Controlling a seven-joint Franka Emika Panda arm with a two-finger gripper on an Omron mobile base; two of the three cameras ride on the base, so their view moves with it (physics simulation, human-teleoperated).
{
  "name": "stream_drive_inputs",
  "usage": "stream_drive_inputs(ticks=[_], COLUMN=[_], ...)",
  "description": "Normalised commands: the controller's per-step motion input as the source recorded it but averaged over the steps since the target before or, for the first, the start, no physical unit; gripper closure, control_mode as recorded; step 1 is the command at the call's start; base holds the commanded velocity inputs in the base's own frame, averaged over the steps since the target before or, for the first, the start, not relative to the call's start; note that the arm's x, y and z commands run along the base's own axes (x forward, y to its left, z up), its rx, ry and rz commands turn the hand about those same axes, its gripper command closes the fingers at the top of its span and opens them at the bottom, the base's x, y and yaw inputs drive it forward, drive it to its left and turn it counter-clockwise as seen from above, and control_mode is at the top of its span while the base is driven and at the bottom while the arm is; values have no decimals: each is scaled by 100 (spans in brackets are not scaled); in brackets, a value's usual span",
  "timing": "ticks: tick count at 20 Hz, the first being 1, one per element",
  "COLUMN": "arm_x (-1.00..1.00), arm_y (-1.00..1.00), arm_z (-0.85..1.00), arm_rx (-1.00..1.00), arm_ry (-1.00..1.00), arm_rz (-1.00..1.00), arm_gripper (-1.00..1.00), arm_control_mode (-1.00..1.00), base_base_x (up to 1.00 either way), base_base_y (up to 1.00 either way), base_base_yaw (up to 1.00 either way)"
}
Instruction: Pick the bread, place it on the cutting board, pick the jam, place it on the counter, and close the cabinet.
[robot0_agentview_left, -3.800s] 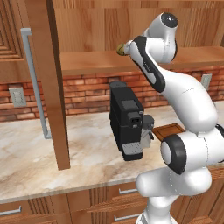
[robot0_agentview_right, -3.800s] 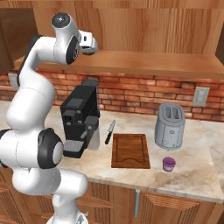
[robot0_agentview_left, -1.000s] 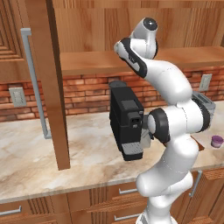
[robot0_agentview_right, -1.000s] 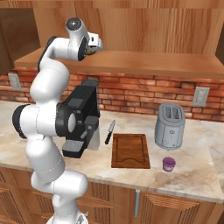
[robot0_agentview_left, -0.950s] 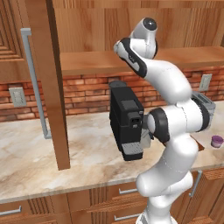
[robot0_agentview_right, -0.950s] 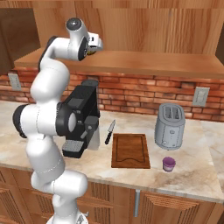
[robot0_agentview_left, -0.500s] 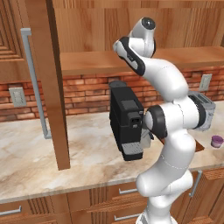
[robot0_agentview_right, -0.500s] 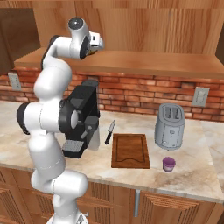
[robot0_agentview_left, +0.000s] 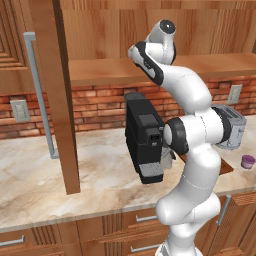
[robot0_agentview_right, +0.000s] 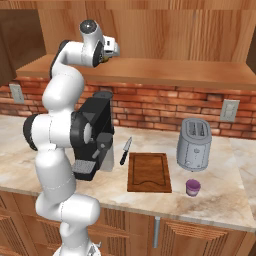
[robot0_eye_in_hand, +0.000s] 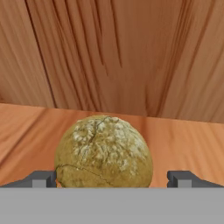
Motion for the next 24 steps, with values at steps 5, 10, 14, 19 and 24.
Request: stream_drive_inputs(ticks=[5,10,14,19,24], arm_x=[22,17,9,2,0], arm_y=[1,2,6,5,0], arm_z=[-4,-3,-11,-14,-15], arm_rx=[0,0,0,0,0], arm_ry=[0,0,2,5,4], arm_rz=[0,0,0,0,0], arm_gripper=[-100,-100,100,100,100], arm_control_mode=[-100,-100,-100,-100,-100], base_base_x=[0,0,0,0,0], base_base_y=[0,0,0,0,0], base_base_yaw=[0,0,0,0,0])
